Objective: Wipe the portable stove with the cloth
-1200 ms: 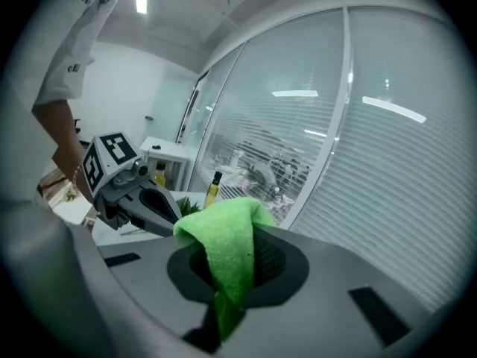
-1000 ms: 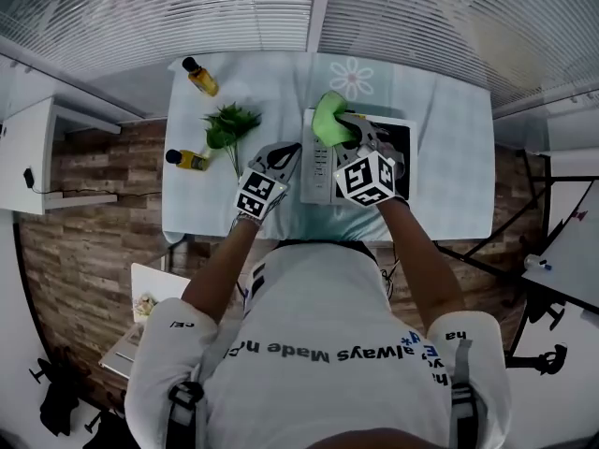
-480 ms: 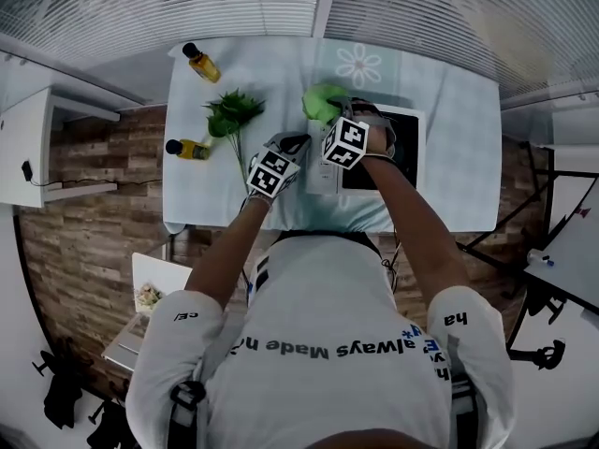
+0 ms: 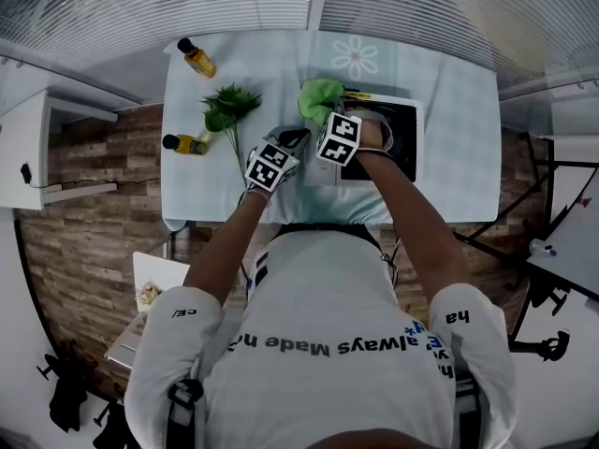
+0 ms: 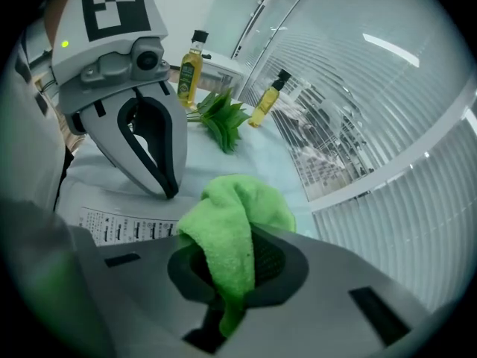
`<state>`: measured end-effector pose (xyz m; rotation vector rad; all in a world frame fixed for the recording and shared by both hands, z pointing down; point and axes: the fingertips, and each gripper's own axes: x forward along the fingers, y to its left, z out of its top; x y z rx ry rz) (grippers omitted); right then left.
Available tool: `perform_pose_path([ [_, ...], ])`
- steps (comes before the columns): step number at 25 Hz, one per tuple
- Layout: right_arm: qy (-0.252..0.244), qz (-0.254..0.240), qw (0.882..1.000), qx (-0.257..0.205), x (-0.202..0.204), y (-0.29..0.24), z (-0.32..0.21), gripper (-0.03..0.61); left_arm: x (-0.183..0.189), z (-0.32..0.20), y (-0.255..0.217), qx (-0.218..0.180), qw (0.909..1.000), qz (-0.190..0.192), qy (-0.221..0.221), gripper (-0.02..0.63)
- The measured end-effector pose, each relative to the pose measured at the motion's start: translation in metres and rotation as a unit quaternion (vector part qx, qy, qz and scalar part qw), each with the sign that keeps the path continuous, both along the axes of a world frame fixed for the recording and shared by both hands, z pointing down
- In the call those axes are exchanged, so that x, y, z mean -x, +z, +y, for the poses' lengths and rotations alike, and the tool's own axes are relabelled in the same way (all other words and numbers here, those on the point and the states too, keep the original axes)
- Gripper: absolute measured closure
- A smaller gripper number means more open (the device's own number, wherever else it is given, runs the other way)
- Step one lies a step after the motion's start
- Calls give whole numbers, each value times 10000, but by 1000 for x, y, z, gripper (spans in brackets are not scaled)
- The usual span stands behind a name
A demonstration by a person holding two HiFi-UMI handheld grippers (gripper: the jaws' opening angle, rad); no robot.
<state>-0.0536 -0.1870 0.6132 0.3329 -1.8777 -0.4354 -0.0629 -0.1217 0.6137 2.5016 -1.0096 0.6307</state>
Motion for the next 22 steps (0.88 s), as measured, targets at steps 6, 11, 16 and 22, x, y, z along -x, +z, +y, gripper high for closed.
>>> perform_pose_path([
  [6, -126, 118, 9995, 261, 1, -4, 27, 555, 6, 6, -5, -59, 10000, 8, -55, 601],
  [11, -231, 227, 9988, 374, -2, -3, 49, 555, 17, 14, -9, -83, 9999, -6, -152, 601],
  [16, -378, 348, 9983, 287, -3, -2, 70, 555, 30, 17, -10, -91, 9994, -53, -329, 601],
  [22, -669, 605, 9958, 160, -4, -2, 95, 555, 34, 18, -16, -149, 9990, -58, -406, 601],
])
